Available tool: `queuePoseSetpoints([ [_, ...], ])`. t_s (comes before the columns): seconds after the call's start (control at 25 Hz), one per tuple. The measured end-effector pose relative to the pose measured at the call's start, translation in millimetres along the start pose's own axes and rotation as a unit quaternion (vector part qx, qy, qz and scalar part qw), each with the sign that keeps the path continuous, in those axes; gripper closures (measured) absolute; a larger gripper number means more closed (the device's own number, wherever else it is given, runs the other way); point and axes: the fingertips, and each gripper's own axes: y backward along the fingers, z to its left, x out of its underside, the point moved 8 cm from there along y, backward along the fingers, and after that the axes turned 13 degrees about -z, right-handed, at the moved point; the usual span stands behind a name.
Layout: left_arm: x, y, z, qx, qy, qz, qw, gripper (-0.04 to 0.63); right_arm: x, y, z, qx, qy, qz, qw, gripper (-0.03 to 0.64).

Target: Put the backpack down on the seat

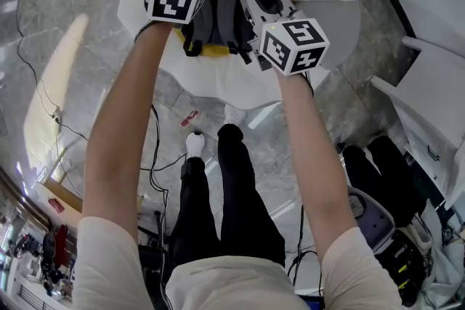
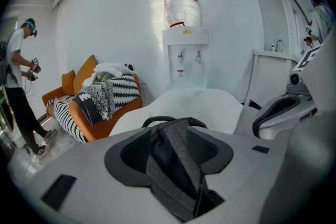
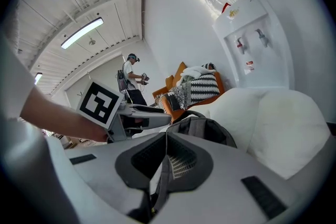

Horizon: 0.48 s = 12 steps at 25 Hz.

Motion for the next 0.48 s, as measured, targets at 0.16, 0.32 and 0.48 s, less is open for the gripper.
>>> queuePoseSetpoints([
  [0.16, 2, 7, -2, 0.011, 0.010, 0.009, 0.9998, 0.393, -5, -1, 7, -0.006, 0.006, 0.004, 1.000, 0.592],
  [0.32, 5, 19, -5, 0.020, 0.017, 0.017, 0.9995, 0.445, -9, 1, 15, -0.007, 0.010, 0.007, 1.000, 0.592],
  [0.48, 8, 36, -13, 0.035, 0.013, 0.031, 0.9988, 0.513, -13, 14, 22, 0.001, 0.006, 0.002, 1.000, 0.592],
])
